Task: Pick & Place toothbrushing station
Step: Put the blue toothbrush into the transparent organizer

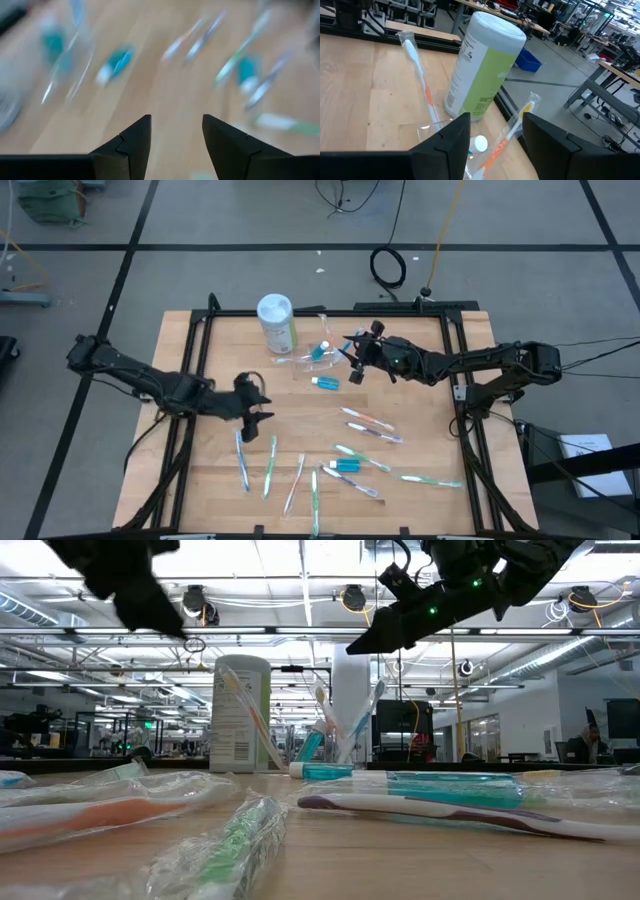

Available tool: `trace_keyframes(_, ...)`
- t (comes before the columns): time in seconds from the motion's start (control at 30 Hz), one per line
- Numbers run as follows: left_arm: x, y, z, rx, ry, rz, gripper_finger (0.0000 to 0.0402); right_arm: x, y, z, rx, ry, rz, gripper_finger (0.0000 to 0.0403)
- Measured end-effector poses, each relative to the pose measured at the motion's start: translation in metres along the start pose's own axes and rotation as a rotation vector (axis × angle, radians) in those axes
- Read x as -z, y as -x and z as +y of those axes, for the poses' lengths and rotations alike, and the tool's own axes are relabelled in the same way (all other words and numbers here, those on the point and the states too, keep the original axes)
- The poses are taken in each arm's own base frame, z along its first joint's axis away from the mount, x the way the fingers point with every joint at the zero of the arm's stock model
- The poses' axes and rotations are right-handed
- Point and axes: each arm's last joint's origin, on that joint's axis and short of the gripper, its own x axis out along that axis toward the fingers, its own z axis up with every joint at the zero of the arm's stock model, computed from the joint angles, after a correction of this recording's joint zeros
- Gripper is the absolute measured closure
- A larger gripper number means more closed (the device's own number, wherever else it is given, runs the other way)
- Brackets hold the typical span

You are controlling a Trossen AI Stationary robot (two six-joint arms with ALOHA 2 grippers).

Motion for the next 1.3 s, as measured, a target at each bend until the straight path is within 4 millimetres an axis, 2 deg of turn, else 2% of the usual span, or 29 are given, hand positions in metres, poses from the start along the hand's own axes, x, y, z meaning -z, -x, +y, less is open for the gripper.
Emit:
trace_keyframes(0.13, 0.008, -0.003, -0.003, -0.123, 0.138, 0.177, 0.0218, 0.000, 0.000, 0.000, 0.000, 0.006, 0.000, 0.0232)
trace_keyframes(0.33, 0.030, -0.005, -0.003, -0.247, 0.515, 0.405, 0.0218, 0.000, 0.000, 0.000, 0.001, 0.061, -0.001, 0.0232)
trace_keyframes(0.53, 0.047, -0.003, -0.008, -0.396, 0.720, 0.505, 0.0218, -0.001, -0.001, -0.002, 0.014, 0.145, -0.015, 0.0232)
trace_keyframes(0.77, 0.063, -0.009, -0.032, -0.403, 0.830, 0.605, 0.0218, -0.011, -0.001, -0.011, 0.076, 0.194, -0.111, 0.0232)
trace_keyframes(0.93, 0.078, -0.016, -0.044, -0.484, 0.911, 0.667, 0.0218, -0.018, 0.000, -0.018, 0.131, 0.172, -0.191, 0.0232)
trace_keyframes(1.3, 0.099, -0.038, -0.050, -0.697, 1.020, 0.641, 0.0218, -0.025, 0.001, -0.032, 0.223, 0.230, -0.274, 0.0232)
